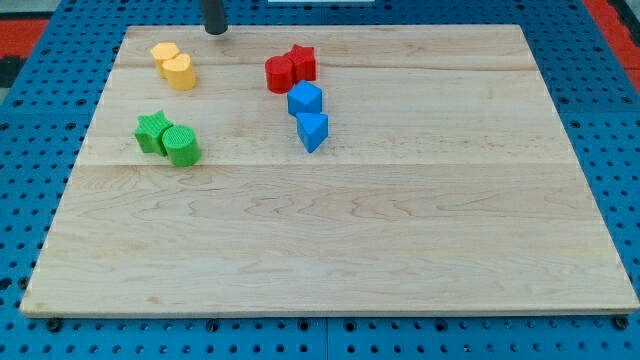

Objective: Move the red blocks top center of the board

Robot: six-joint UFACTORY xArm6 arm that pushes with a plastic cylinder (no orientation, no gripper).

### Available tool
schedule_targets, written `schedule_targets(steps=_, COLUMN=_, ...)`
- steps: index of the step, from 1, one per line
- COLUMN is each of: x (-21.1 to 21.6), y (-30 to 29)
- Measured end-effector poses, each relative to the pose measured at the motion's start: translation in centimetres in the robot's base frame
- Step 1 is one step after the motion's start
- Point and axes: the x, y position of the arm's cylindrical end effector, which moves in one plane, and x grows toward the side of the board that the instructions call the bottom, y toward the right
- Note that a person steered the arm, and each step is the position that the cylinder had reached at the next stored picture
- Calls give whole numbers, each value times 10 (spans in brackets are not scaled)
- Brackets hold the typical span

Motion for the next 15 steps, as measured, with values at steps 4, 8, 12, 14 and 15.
schedule_targets(steps=4, x=1, y=2)
schedule_targets(steps=8, x=3, y=12)
schedule_targets(steps=12, x=4, y=-1)
schedule_targets(steps=14, x=8, y=6)
schedule_targets(steps=15, x=24, y=12)
